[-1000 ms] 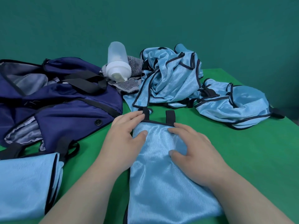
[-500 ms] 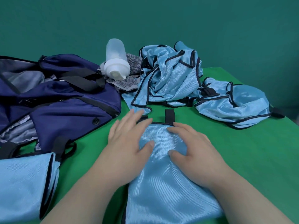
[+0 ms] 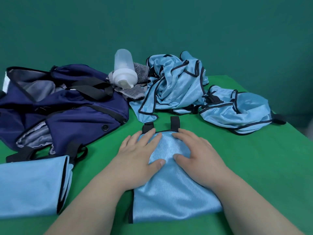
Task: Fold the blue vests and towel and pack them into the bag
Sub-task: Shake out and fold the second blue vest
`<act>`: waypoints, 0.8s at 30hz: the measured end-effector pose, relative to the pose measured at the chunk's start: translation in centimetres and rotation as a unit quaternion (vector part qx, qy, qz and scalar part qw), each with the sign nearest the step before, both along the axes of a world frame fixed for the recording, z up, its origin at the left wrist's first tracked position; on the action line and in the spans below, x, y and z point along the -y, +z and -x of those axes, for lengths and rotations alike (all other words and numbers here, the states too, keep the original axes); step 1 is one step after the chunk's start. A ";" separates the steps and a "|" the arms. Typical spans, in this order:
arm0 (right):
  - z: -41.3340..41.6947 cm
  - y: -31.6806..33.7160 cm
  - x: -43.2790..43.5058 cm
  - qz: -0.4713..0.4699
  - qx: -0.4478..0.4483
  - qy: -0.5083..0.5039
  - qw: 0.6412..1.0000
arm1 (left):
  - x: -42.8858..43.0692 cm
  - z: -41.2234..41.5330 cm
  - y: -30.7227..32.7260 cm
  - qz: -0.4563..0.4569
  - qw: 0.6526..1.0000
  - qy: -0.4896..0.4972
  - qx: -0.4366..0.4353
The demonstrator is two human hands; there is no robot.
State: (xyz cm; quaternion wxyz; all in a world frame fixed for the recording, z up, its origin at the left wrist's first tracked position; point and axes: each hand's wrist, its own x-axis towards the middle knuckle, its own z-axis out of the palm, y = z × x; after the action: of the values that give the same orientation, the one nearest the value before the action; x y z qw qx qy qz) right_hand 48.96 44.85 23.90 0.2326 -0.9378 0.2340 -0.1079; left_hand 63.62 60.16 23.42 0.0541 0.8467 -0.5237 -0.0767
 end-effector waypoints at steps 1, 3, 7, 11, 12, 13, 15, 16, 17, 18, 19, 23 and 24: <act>0.0 0.0 0.0 -0.001 -0.001 0.002 1.000 | -0.1 0.1 0.1 0.001 1.000 0.000 -0.001; 0.2 0.1 -0.1 -0.008 -0.007 0.008 1.000 | -0.3 0.4 0.1 0.002 1.000 0.002 -0.005; 0.7 0.7 -0.1 -0.041 -0.007 0.022 0.999 | -1.1 1.5 0.3 -0.022 1.000 0.003 -0.010; 1.8 0.8 -1.4 -0.067 -0.026 0.048 0.996 | -3.1 2.8 0.4 -0.024 1.000 -0.001 -0.012; 2.6 0.6 -2.0 -0.063 -0.029 0.059 0.996 | -3.9 3.4 0.4 -0.024 1.000 -0.004 -0.013; 3.5 0.3 -2.7 -0.056 -0.031 0.070 0.995 | -4.7 4.0 0.3 -0.025 1.000 -0.008 -0.015; 5.4 -0.4 -3.7 -0.044 -0.030 0.089 0.995 | -6.3 5.4 0.2 -0.022 0.999 -0.018 -0.022; 6.1 -0.5 -4.0 -0.049 -0.021 0.095 0.994 | -7.1 6.1 0.3 -0.013 0.999 -0.016 -0.033; 6.7 -0.4 -4.1 -0.076 -0.003 0.094 0.993 | -7.8 6.5 0.4 0.003 0.998 -0.009 -0.054; 7.3 -0.2 -4.2 -0.124 0.023 0.087 0.988 | -8.5 6.9 0.4 0.028 0.996 0.005 -0.090; 7.9 0.0 -4.3 -0.177 0.052 0.076 0.980 | -9.1 7.2 0.5 0.064 0.989 0.025 -0.134; 10.8 -0.4 -5.8 -0.218 0.073 0.069 0.971 | -12.1 9.4 0.3 0.170 0.958 0.061 -0.221; 11.5 -0.6 -6.3 -0.221 0.083 0.065 0.970 | -12.9 10.4 0.0 0.174 0.959 0.057 -0.217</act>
State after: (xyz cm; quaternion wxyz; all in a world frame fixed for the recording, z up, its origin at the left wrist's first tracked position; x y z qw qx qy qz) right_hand 37.47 51.16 23.28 0.4591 -0.8642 0.1703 -0.1152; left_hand 53.23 73.03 23.47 0.3175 0.8157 -0.4554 -0.1625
